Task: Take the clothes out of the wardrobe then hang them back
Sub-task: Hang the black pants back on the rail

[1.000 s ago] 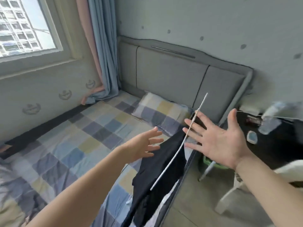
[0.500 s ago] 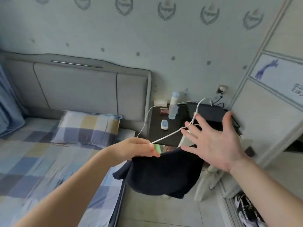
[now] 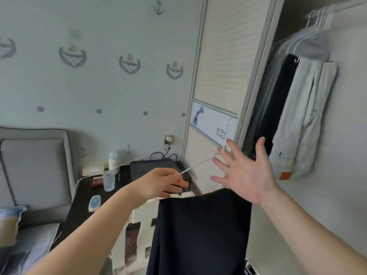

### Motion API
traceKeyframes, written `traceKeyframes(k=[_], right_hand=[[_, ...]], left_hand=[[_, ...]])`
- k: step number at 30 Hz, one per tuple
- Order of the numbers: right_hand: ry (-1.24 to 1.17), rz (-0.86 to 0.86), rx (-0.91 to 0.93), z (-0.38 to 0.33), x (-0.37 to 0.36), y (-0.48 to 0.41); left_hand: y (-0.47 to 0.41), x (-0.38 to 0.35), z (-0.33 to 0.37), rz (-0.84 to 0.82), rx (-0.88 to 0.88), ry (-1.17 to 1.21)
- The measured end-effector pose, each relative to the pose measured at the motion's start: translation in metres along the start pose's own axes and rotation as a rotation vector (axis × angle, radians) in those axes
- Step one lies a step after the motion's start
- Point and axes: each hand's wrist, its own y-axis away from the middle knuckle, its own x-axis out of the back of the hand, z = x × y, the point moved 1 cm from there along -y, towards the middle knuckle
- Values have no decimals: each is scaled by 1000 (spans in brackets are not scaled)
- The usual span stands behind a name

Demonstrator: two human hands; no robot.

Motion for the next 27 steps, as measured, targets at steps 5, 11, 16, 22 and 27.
traceKeyframes(k=[5, 11, 16, 22, 27], right_hand=[[-16, 78, 160, -74, 48, -5], [47, 210, 348, -146, 86, -9], [107, 290, 477, -207, 112, -20], [189, 426, 586, -286, 125, -42], [299, 507, 635, -359, 129, -63]], left_hand=[[-75, -34, 68, -107, -140, 25], [-163, -63, 136, -222, -300, 5], [-234, -78, 194, -335, -428, 8], [-309, -93, 269, -357, -586, -9], [-354, -106, 336, -288, -704, -9]])
